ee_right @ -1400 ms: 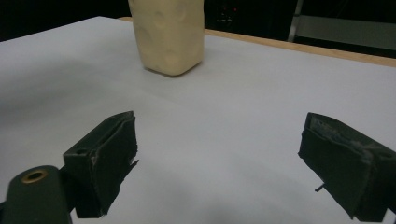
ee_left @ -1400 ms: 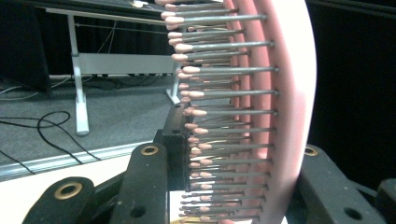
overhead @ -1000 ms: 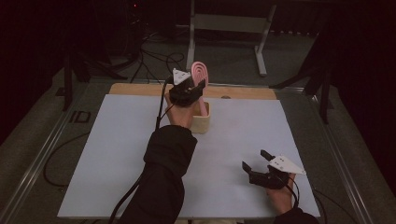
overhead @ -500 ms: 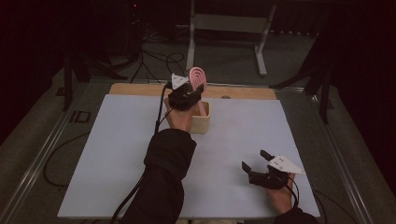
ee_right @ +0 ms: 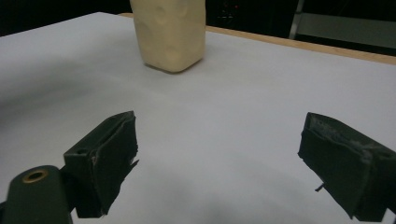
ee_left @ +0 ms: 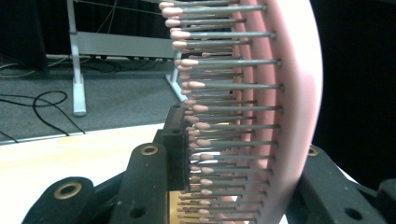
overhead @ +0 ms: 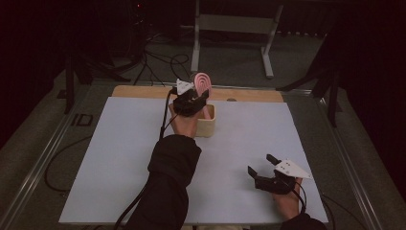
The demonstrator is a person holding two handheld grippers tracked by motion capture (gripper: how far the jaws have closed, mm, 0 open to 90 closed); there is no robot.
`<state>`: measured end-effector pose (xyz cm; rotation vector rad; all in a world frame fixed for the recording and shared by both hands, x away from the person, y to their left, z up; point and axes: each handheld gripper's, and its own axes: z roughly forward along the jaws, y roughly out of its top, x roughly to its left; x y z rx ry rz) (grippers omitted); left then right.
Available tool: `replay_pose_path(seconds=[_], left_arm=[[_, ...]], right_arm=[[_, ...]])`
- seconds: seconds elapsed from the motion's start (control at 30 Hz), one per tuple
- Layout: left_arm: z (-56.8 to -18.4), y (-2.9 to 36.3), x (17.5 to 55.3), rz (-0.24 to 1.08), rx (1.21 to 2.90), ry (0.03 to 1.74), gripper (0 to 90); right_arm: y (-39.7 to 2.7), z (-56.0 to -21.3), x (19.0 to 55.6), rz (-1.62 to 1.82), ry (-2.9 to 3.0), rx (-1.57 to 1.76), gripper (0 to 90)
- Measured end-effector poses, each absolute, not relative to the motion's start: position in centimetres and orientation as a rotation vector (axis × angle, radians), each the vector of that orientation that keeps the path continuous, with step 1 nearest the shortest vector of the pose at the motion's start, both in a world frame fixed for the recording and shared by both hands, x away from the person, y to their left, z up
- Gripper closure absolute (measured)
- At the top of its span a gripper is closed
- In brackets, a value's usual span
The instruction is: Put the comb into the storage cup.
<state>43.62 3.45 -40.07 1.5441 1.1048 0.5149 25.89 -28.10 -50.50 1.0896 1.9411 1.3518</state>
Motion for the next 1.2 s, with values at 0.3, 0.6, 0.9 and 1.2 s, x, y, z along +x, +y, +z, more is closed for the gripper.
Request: replay_pose_path(seconds=[0.3, 0.6, 0.9, 1.2], left_arm=[[-40.9, 3.6, 43.6, 0.5, 1.542, 1.12, 64.5], [-41.7, 3.8, 43.5, 0.484, 1.541, 1.134, 64.5], [-42.4, 3.5, 43.5, 0.473, 1.565, 1.132, 64.2], [-42.7, 3.5, 43.5, 0.447, 1.565, 1.129, 63.7]], right_arm=[[-28.1, -50.5, 25.9, 1.349, 1.943, 1.086, 11.2], [-28.0, -50.5, 25.9, 1.349, 1.946, 1.089, 11.2], [-28.0, -50.5, 25.9, 1.347, 1.949, 1.088, 11.2], [-28.0, -50.5, 25.9, 1.348, 1.95, 1.085, 11.2]])
